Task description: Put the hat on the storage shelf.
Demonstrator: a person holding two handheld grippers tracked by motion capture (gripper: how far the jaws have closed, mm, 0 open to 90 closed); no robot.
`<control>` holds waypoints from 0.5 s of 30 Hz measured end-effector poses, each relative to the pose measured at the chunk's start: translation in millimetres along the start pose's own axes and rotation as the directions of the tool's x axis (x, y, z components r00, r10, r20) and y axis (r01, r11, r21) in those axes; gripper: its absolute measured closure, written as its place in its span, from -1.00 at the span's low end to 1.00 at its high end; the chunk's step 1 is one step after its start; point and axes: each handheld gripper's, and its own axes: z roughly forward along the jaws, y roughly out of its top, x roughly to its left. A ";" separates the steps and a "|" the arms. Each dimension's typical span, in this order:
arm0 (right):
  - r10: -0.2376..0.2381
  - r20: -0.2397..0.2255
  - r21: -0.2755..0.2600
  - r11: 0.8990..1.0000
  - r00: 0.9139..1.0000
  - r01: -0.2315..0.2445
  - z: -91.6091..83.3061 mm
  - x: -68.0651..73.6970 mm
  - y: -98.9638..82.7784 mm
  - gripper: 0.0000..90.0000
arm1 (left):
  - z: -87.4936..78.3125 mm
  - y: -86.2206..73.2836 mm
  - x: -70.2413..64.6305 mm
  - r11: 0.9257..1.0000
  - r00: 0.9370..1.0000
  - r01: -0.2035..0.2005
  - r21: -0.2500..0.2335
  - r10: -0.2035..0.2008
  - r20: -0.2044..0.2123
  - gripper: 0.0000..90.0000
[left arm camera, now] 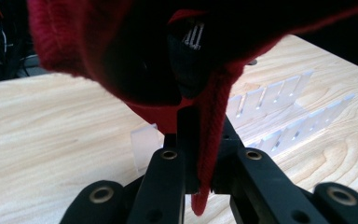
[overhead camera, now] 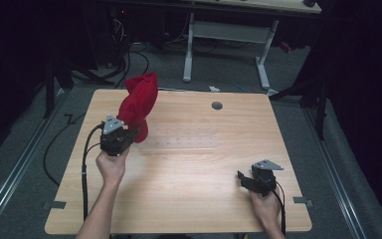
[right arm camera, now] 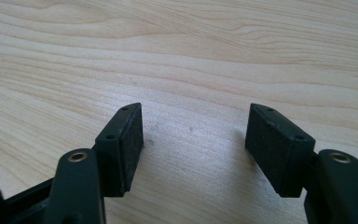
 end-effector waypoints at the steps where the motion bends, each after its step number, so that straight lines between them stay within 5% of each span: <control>1: 0.000 0.000 0.000 1.000 1.000 0.000 0.0 0.0 0.0 -0.17 | 0.1 -2.1 1.8 1.000 1.000 0.008 -0.001 -0.008 -0.001 0.90; 15: -0.001 0.000 0.000 1.000 1.000 0.001 -0.1 0.2 -0.1 -0.18 | -3.0 -25.4 15.2 0.998 0.998 0.067 0.010 -0.066 -0.013 0.88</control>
